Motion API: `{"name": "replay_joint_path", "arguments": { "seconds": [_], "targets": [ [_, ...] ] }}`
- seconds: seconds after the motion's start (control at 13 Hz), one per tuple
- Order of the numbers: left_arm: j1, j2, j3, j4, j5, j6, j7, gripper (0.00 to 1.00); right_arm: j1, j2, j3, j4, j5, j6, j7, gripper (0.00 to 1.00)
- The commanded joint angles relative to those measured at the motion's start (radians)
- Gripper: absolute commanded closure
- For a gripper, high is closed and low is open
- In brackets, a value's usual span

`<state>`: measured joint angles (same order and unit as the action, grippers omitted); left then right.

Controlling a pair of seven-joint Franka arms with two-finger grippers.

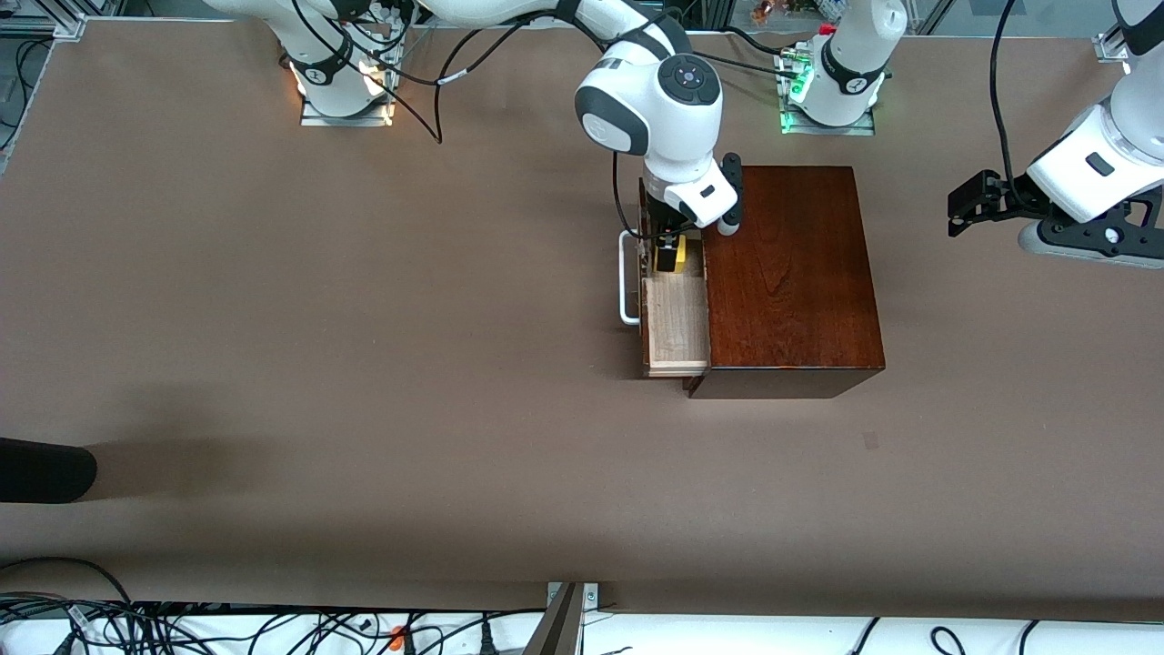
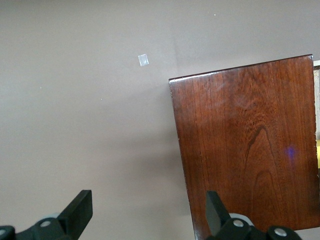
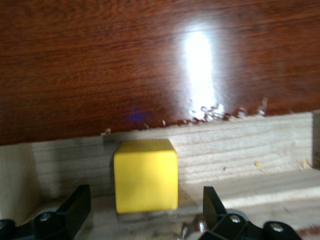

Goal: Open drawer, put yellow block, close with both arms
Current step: 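Lower the cube into the drawer and open the right gripper, then raise the right gripper away while the left gripper reaches the handle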

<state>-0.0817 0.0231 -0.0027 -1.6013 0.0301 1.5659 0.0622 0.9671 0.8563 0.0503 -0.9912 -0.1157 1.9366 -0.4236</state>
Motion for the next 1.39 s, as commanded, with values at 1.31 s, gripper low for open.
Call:
{"name": "replay_joint_path", "arguments": {
  "seconds": [1.31],
  "targets": [
    [-0.030,0.106,-0.426,0.008,-0.065,-0.025,0.378,0.00,-0.393,-0.711,-0.331,-0.287,0.142,-0.398,0.075,0.00]
  ]
}}
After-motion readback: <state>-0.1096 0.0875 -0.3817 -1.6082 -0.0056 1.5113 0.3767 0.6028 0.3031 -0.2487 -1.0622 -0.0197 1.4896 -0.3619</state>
